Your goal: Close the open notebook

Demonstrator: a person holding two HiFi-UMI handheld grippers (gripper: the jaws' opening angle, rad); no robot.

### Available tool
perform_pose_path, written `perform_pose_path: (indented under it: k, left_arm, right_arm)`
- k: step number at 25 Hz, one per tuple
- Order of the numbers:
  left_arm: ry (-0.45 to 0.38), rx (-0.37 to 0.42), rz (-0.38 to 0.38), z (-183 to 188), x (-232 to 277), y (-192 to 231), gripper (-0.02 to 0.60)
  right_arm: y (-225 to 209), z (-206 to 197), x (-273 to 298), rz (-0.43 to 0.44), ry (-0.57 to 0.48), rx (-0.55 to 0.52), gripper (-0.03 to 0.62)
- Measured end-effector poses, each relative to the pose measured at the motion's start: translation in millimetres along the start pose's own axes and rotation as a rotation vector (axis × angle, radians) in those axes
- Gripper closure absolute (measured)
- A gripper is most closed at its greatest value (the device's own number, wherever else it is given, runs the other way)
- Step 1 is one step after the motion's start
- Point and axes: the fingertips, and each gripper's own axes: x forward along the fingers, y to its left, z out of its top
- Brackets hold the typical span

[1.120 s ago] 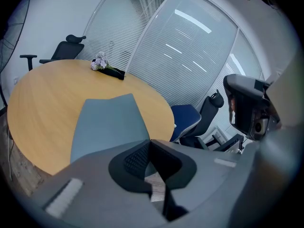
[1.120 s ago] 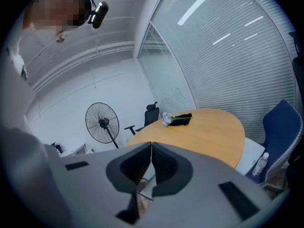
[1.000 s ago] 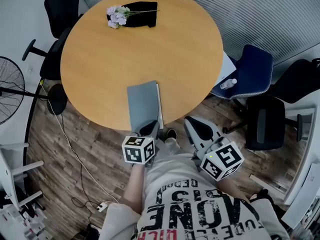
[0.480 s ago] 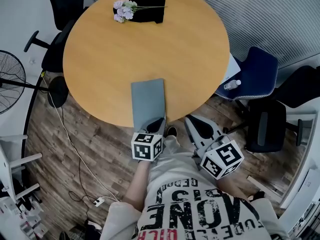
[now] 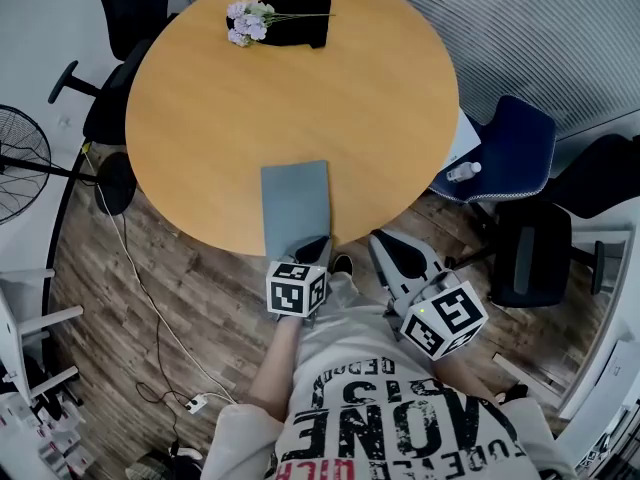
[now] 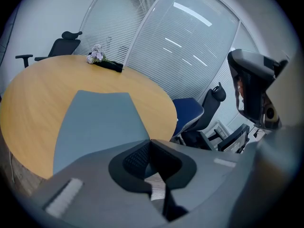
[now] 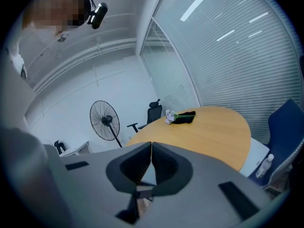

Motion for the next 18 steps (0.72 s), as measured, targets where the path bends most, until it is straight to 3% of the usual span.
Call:
perform_pose_path:
  k: [18]
  left_arm:
    - [0.035,0.011,0.028,-14.0,20.4,6.0,0.563]
  right_arm:
    - [-6.7,-3.3,-12.2,-0.028,-0.008,0.014,0.582]
